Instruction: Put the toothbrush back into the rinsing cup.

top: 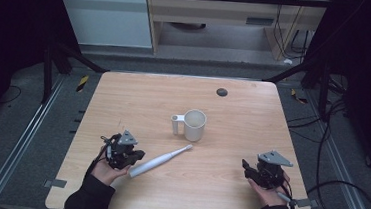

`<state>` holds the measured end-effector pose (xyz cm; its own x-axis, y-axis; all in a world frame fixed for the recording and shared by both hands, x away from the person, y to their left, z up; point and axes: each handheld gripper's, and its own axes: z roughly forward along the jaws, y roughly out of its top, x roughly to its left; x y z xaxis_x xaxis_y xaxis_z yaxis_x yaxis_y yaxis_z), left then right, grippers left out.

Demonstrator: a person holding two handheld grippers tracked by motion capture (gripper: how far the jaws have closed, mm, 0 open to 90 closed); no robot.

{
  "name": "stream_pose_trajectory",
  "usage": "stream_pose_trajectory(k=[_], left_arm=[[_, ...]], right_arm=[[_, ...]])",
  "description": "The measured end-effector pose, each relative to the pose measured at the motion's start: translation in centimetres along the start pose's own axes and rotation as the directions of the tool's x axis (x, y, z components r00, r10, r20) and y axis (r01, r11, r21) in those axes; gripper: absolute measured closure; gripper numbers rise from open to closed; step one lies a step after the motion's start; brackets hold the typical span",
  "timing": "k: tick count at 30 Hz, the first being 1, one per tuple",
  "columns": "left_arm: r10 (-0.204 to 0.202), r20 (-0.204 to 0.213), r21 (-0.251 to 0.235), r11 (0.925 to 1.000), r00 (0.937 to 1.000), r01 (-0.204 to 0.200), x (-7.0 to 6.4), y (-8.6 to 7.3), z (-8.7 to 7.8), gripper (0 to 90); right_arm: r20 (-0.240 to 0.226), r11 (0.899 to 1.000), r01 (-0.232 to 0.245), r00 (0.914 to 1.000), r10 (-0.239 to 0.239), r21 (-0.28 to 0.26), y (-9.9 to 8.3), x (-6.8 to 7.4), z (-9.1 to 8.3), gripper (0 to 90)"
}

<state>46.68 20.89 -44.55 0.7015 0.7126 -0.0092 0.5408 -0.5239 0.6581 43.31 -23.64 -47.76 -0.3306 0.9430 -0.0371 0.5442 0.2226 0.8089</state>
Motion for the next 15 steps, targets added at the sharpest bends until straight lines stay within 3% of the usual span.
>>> stream_pose_trajectory(k=[15], left_arm=[[0.076,0.004,0.019,0.9969,0.9971,-0.076,-0.8,3.6,0.2,63.6]], right_arm=[[0.007,1.000,0.006,1.0000,-0.006,0.006,0.1,0.1,0.0,37.4]])
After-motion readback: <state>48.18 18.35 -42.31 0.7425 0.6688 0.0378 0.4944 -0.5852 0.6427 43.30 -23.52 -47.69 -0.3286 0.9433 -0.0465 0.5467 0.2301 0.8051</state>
